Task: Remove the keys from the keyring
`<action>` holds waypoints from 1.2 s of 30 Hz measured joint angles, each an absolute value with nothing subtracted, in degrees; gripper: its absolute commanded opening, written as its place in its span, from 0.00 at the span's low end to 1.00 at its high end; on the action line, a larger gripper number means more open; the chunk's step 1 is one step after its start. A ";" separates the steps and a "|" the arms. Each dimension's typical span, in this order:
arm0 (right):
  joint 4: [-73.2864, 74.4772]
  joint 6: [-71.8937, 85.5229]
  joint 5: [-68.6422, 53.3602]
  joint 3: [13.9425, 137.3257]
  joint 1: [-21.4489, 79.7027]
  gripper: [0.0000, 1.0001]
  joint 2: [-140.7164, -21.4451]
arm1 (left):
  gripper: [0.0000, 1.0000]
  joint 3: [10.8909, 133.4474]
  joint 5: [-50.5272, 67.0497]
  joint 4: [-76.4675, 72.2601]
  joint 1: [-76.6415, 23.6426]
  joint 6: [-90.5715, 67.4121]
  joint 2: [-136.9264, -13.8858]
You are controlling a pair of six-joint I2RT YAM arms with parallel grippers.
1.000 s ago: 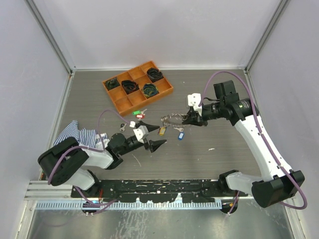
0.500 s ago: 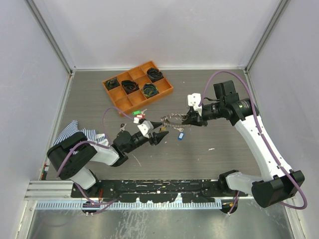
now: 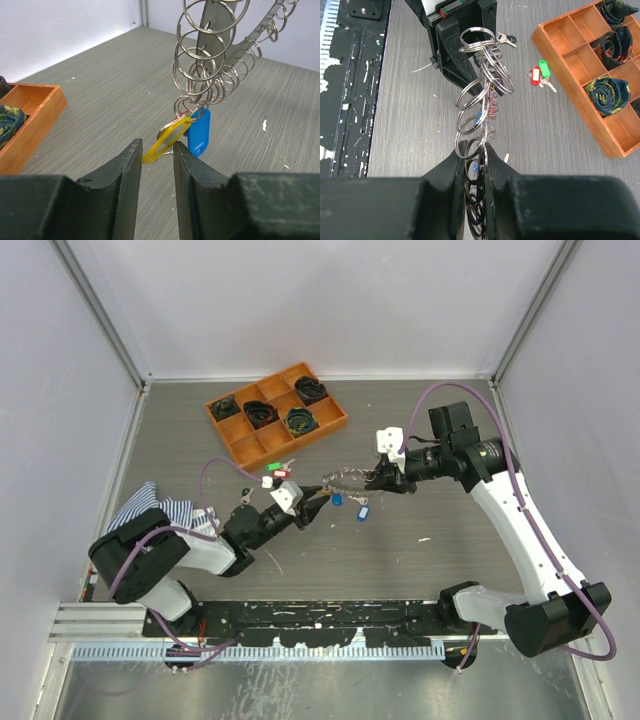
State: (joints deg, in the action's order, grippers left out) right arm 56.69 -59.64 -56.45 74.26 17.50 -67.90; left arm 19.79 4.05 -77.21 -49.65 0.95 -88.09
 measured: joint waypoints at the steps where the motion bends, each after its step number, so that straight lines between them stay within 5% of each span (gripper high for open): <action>1: 56.69 -59.64 -56.45 74.26 17.50 0.01 -67.90 | 0.32 19.79 3.84 -77.23 -49.65 0.95 -88.09; 11: 56.66 -59.64 -56.42 74.24 17.50 0.01 -67.90 | 0.32 19.35 2.59 -77.25 -49.65 0.95 -87.46; 24: 56.64 -59.61 -56.34 74.15 17.50 0.01 -67.90 | 0.00 18.35 2.42 -77.34 -49.36 0.91 -85.19; 36: 56.62 -59.59 -56.12 74.02 17.50 0.01 -67.90 | 0.00 17.32 4.56 -77.38 -47.94 0.58 -84.53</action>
